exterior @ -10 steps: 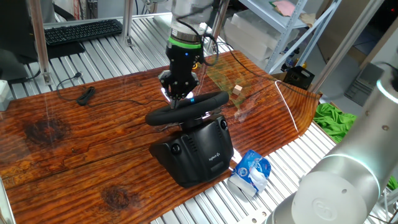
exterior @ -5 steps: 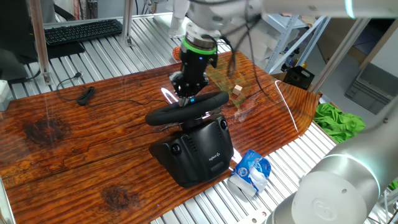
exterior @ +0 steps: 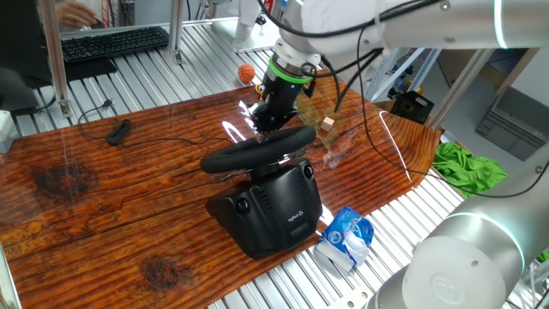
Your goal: Rotate the steering wheel 90 degrees counterclockwise
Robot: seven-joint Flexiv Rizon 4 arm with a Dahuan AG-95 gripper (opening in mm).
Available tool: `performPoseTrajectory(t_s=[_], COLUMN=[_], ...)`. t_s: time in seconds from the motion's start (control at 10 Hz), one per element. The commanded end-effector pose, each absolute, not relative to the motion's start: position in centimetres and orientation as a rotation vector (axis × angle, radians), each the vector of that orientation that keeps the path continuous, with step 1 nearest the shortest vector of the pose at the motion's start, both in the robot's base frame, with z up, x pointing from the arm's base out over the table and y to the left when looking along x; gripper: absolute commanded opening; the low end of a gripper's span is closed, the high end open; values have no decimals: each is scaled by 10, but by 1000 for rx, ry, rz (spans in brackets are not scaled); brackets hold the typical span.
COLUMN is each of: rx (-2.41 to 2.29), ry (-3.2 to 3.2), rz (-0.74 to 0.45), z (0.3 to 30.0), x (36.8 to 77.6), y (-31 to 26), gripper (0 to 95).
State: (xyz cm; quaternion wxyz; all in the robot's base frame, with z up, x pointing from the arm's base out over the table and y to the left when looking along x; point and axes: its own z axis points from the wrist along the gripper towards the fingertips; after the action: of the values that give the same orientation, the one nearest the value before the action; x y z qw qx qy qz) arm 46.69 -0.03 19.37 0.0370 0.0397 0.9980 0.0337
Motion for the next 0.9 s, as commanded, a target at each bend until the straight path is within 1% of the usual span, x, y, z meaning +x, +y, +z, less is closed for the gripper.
performPoseTrajectory(t_s=[0.1, 0.9], rx=[103, 14], ry=[3091, 3114], rz=[98, 106], z=[191, 186], x=[471, 477], y=[-6, -28], gripper=[0, 0])
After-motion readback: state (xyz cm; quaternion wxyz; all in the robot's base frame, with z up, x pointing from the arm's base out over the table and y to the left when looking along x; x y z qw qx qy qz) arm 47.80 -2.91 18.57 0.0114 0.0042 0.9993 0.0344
